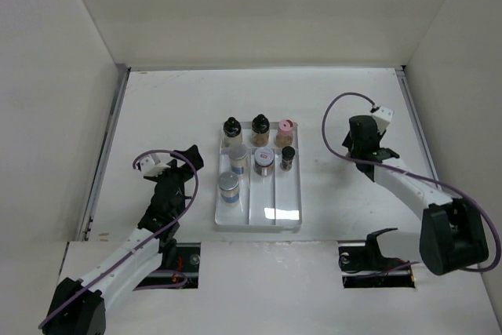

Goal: Organize the condiment bottles

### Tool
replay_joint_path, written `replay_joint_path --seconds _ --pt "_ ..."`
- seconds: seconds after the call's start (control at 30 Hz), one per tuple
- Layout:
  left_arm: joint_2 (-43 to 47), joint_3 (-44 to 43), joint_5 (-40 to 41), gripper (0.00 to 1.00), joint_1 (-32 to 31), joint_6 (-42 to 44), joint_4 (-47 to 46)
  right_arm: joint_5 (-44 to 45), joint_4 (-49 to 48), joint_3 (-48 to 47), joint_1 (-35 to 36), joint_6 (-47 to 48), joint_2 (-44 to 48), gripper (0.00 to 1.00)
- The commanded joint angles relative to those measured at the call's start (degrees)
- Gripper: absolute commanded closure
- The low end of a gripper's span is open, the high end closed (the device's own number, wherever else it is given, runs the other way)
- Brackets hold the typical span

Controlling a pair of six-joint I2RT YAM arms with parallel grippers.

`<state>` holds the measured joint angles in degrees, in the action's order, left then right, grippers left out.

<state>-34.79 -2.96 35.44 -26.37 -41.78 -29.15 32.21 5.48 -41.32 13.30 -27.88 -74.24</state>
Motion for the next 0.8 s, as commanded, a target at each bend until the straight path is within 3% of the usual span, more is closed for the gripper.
replay_joint_path --seconds 0.0,0.17,0.33,0.57,0.77 --pt "0.1 -0.2 -0.2 0.00 0.0 0.3 -1.4 1.9 -1.0 2.3 4.3 -1.7 8.4 0.57" --pt "-0.2 -3.1 -0.3 0.00 -2.0 0.3 1.2 7.2 8.4 4.9 17.6 -3.3 24.0 0.57" --pt "0.6 -12.7 0.3 0.00 -3.6 0.4 15.7 8.9 17.0 6.3 33.7 -8.7 33.1 0.57" --pt "-3.3 -26.6 -0.5 0.00 -4.3 0.3 30.9 13.7 16.0 3.4 55.9 -14.8 25.6 0.57" --pt "-4.6 -27.0 0.7 0.00 -4.9 0.0 34.3 13.5 9.3 3.6 59.1 -14.2 17.9 0.57"
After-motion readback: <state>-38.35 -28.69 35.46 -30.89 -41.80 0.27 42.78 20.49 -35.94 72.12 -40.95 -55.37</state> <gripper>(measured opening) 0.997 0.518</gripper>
